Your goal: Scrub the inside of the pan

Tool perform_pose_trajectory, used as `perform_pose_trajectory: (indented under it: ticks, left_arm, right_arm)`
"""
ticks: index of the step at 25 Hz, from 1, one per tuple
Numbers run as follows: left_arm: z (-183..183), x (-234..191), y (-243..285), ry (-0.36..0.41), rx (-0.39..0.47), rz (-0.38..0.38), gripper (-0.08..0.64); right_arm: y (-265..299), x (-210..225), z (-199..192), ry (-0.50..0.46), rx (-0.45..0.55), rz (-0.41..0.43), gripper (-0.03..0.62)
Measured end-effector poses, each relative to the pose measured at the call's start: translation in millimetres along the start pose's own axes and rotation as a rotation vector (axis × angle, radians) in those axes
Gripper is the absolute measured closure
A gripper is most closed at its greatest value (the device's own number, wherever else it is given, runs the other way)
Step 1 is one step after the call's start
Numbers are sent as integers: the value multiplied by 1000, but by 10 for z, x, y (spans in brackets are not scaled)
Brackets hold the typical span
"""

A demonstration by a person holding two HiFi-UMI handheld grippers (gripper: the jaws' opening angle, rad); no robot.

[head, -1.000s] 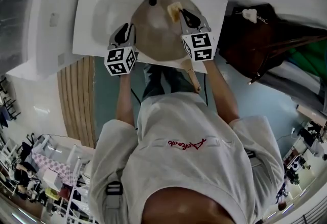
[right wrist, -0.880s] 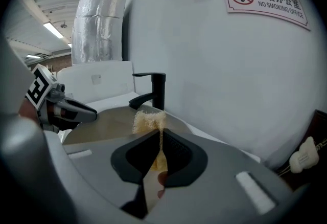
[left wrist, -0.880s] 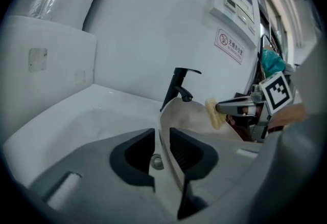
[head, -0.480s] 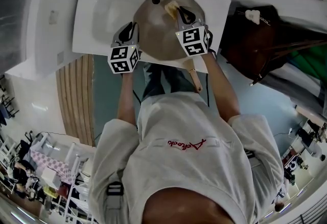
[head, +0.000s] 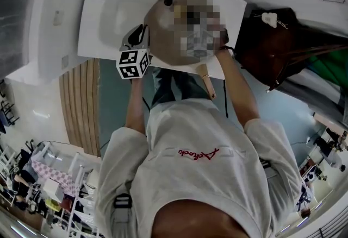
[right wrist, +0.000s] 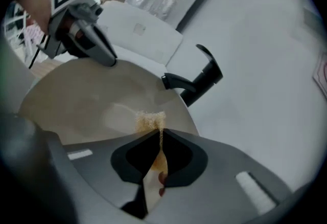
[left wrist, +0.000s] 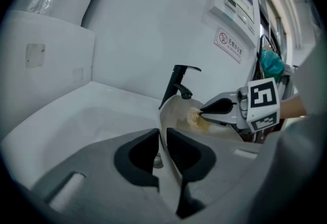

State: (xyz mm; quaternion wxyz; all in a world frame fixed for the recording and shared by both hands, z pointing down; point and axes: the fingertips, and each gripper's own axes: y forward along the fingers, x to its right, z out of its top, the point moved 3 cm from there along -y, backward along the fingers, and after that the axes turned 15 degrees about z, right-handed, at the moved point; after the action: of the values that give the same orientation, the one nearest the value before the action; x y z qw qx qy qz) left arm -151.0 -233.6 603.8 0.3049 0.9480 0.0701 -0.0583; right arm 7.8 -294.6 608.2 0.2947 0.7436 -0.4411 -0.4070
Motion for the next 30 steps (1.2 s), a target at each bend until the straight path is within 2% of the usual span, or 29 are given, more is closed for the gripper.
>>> perform_pose_trajectory:
  ticks: [4,9,20,30]
  left_arm:
    - [-7,-10,-1,-1,-1,0,509]
    - [-13,-1,-1,-1,0,-3,509]
    - [-13,-12,7,-10,2,-8,511]
    - [-11,-17,11,-12,1,-5,511]
  right_arm:
    - [144,-84,78,-233,-60,15,566]
    - [288,-153,220,-388,-66,46,565]
    - [518,-194,418,-476,-61,102,565]
    - [640,-523,426,-532,-69,182,565]
